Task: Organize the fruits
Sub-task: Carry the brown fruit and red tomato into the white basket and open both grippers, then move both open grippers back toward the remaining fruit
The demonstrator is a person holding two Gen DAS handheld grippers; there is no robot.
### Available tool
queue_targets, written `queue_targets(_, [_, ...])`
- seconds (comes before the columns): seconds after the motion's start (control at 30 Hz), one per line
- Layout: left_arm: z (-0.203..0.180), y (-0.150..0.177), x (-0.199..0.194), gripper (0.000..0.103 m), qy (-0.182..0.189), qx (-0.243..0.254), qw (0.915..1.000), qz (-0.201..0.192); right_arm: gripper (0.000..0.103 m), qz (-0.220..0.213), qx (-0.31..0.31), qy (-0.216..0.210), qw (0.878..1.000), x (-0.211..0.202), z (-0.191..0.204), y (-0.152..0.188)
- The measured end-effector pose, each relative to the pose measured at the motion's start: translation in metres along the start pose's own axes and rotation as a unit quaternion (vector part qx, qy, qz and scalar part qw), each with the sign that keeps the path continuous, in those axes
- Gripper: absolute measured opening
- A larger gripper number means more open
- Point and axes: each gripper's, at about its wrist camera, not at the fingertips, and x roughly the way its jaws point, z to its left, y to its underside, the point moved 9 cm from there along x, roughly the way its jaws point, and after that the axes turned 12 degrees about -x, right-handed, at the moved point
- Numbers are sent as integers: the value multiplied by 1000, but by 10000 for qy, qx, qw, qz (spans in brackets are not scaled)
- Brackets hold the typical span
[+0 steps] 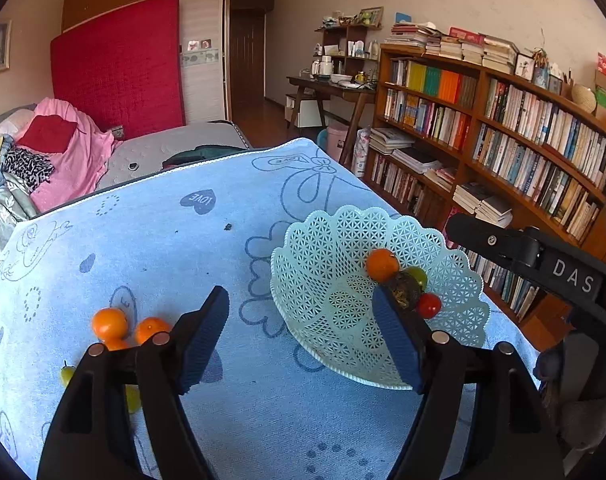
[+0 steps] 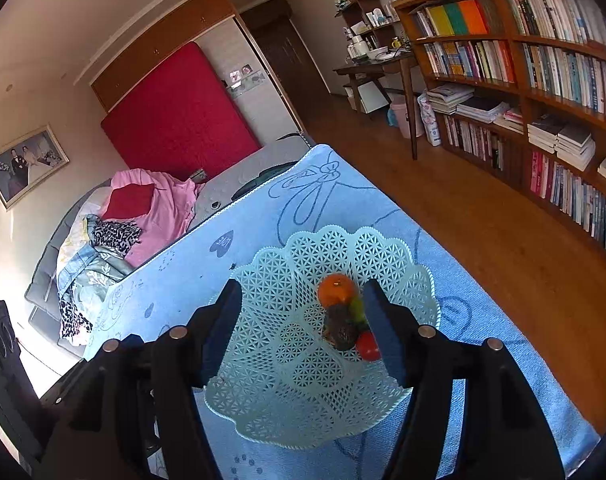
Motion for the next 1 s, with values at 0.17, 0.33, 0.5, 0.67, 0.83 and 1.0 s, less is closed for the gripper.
queue_targets(0.17, [8,-1,-7,89,-138,-12,9999,-101,72,-107,-4,-20,9999,-6,4,-3])
queue_targets(0.33, [16,-3,-11,90,-275,-20,9995,-166,76,-209,-66,-35,9998,-12,11,-5])
queue_targets(0.5, [27,-2,-16,91,-433,-65,9988,-219,79,-319,-138,-90,9994,-17,20,-6])
queue_targets(0.67, [45,-1,-22,91,-590,-196,9978,-241,80,-345,-200,-193,9990,-16,31,-4])
queue_targets(0.83, [64,-1,-30,91,-772,-303,9961,-286,80,-302,-355,-302,9985,-13,47,1])
queue_targets(1.0, [84,-2,-40,91,-936,-406,9942,-342,80,-255,-519,-386,9976,-10,64,7])
